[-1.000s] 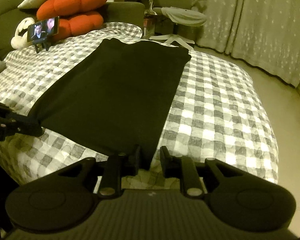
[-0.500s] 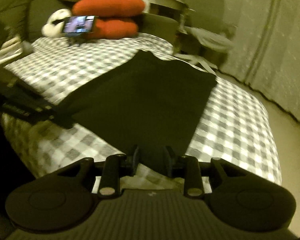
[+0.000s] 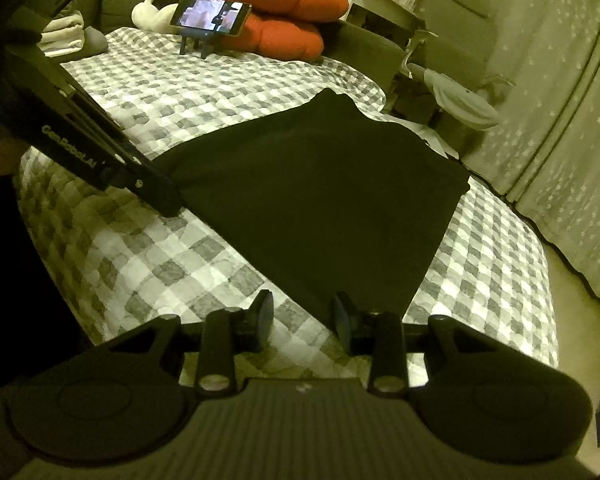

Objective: Fold clothes

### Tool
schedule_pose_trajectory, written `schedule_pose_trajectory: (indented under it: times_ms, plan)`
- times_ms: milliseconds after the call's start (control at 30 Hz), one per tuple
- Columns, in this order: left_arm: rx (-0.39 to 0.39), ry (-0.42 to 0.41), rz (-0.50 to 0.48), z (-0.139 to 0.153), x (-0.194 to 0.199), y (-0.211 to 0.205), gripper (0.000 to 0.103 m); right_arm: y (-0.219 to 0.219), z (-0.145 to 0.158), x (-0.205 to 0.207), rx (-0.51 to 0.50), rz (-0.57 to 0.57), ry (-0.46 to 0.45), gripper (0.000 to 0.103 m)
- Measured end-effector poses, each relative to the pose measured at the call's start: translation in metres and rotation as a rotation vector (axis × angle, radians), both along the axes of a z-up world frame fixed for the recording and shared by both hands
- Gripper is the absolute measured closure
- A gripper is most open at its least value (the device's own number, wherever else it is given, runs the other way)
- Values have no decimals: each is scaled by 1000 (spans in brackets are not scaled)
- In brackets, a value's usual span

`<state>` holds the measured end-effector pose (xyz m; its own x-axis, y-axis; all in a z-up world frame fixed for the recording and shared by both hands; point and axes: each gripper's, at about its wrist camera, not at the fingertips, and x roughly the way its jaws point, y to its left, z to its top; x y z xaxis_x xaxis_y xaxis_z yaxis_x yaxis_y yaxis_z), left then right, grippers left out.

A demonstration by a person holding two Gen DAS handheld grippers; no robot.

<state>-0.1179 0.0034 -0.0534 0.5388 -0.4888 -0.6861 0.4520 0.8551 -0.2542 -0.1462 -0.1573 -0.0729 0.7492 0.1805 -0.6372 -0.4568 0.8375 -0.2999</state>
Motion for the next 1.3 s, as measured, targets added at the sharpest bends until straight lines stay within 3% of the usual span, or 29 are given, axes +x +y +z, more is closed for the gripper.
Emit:
schedule_pose_trajectory:
  times_ms: [233, 400, 467, 1300]
  plan:
    - [-11, 12, 4, 0, 0, 1, 87, 3, -3, 1, -34, 0, -23, 75]
    - [-19, 17, 6, 1, 0, 2, 87, 3, -2, 2, -37, -4, -34, 94]
    - [-19, 16, 6, 2, 0, 2, 87, 3, -1, 2, -32, -8, -41, 96]
    - [38, -98, -87, 9, -13, -12, 66, 1, 13, 12, 27, -89, -110, 99]
